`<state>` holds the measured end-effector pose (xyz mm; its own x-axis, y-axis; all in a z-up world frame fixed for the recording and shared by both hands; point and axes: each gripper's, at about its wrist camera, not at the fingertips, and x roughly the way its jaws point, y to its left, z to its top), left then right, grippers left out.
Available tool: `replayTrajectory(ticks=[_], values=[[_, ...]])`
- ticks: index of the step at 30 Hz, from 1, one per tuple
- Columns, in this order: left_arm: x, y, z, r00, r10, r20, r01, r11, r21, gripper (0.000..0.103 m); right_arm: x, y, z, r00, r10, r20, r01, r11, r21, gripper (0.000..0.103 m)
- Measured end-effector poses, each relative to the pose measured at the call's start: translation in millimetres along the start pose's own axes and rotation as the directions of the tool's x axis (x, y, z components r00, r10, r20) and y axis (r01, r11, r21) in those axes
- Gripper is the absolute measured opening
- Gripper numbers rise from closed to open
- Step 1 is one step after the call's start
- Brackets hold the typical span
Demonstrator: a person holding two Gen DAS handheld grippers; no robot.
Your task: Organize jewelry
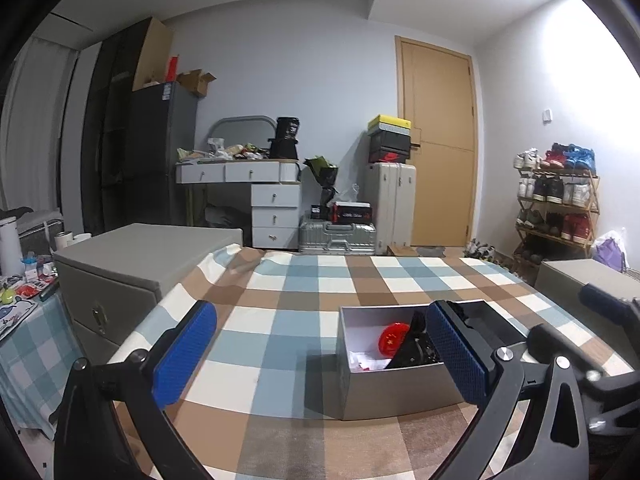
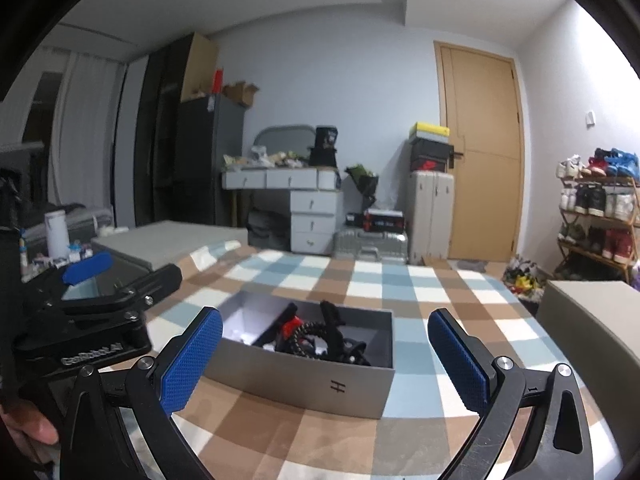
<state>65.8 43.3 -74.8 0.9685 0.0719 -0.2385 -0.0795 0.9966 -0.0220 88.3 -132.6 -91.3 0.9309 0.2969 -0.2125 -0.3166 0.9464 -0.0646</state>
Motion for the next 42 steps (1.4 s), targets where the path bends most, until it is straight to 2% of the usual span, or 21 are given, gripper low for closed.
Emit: replayTrajectory(ticks=[3,6,15,42], values=[[4.7,-4.7,-1.9,0.999,0.012,-0.034,-0.011,1.000,0.024,0.102,10.8,-5.1,-2.3,0.998,-0.001,-0.060,0.003,1.000,0.027,0.103],[9.0,-7.3,-2.7,0.997,0.005,-0.074,-0.003,0.999,0.035,0.102,6.2,-9.7,-3.5,0.999,-0.016,-0.045,0.018,0.999,0.051,0.103],[2.7,-8.9,-2.2,0.998,0.004,-0.069,-0.002,0.999,0.036,0.102,5.6,-5.4,-3.4,0.999,0.015,-0.050,-0.014,1.000,0.025,0.103],[3.2,-10.9,-0.4,0.997,0.003,-0.077,0.000,0.999,0.037,0.102,5.1,-3.2,-2.6,0.998,0.036,-0.049,-0.034,0.999,0.029,0.103]])
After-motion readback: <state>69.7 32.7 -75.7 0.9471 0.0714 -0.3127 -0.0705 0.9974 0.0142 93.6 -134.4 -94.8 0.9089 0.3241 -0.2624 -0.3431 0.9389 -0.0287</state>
